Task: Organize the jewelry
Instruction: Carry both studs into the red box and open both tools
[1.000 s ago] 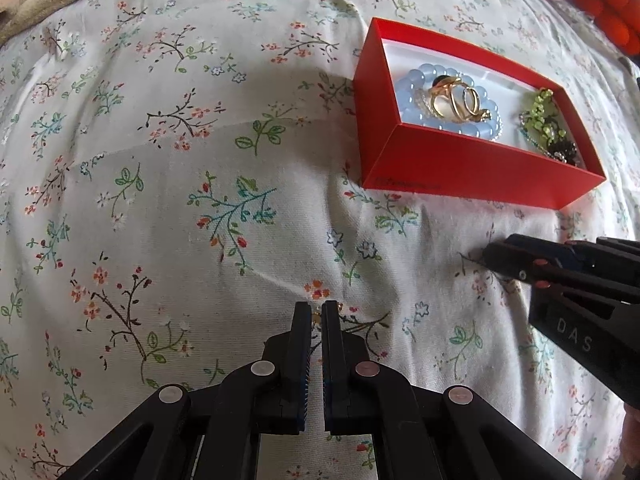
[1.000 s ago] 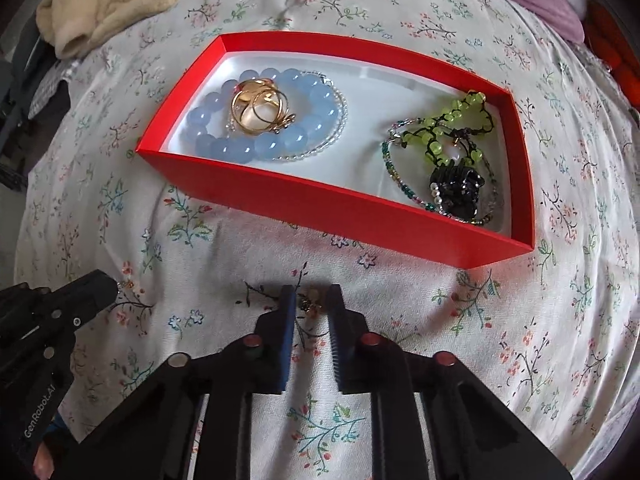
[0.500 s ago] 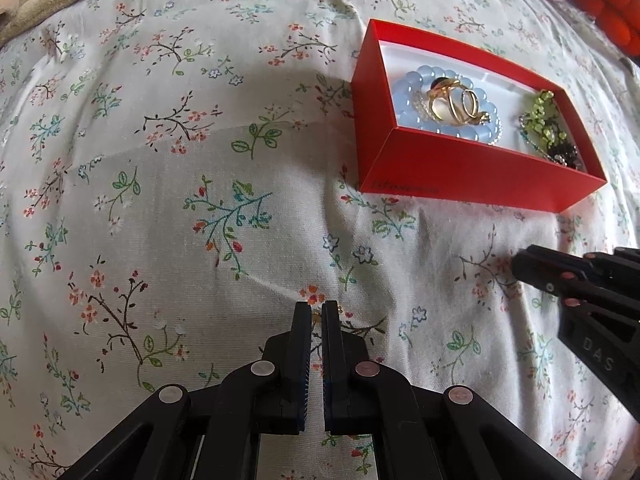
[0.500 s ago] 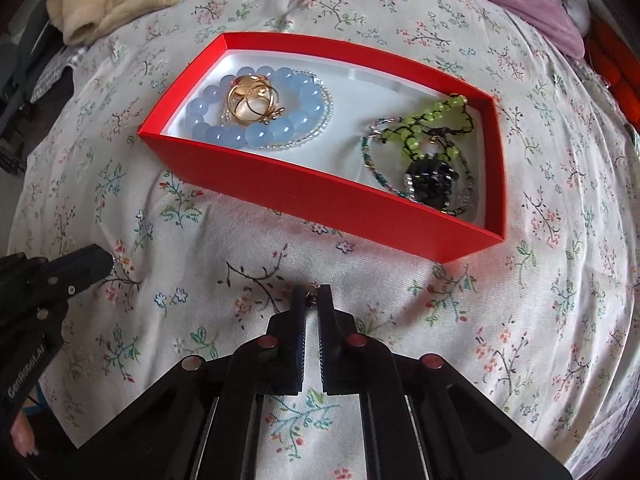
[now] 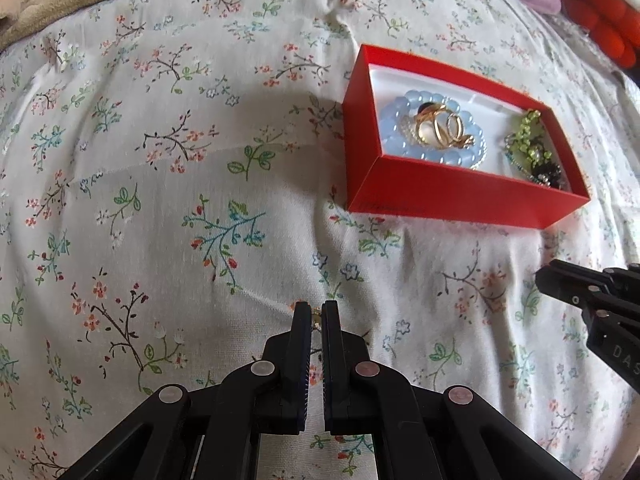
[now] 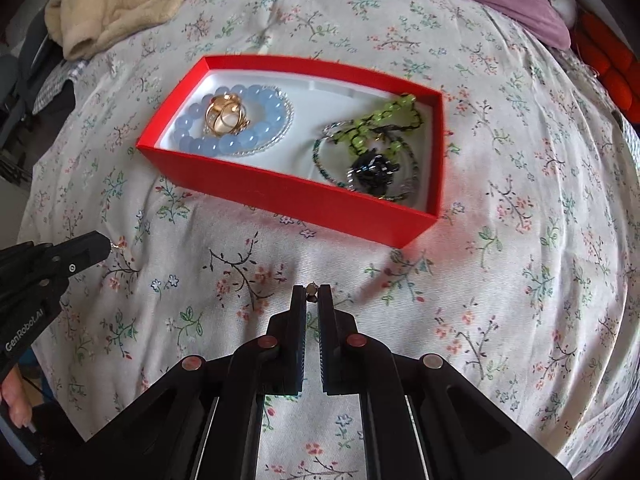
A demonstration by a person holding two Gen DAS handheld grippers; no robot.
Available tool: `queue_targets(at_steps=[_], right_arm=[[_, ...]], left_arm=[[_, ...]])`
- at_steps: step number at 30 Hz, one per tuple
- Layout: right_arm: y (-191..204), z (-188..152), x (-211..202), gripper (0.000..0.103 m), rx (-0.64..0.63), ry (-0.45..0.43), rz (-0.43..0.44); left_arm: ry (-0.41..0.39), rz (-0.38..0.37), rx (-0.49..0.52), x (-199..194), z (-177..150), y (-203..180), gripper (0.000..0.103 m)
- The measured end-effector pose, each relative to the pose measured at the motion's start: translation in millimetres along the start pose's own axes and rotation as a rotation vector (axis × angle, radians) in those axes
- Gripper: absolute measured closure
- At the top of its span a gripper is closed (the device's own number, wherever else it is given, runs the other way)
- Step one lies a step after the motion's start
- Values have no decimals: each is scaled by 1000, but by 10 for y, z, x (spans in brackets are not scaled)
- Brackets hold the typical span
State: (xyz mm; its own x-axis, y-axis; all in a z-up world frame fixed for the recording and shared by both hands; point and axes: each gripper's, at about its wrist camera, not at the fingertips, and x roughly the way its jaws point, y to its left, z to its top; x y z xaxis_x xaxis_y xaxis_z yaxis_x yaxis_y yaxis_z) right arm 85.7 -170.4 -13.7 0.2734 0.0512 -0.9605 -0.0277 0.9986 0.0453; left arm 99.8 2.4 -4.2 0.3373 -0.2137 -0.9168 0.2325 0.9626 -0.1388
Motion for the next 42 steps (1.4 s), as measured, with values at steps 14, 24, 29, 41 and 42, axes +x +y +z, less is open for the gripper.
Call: queue_targets(at_steps=[14, 24, 29, 41, 42], right_arm=[[-145, 6, -427, 98, 33, -91, 50], [-248, 107, -641, 98, 77, -143, 89], [-271, 205, -673, 98, 106, -157, 119], [-256, 462, -522, 97, 174, -155, 230], [-255, 471, -491, 97, 176, -150, 233]], left_arm=[[-62, -60, -12, -256, 88, -68, 103], [-107, -97, -21, -373, 190, -167, 103], [-131, -143, -30, -399, 293, -233, 103], [-133, -217, -53, -92, 588, -437, 103], [-127, -216, -56, -61, 601, -454, 103]])
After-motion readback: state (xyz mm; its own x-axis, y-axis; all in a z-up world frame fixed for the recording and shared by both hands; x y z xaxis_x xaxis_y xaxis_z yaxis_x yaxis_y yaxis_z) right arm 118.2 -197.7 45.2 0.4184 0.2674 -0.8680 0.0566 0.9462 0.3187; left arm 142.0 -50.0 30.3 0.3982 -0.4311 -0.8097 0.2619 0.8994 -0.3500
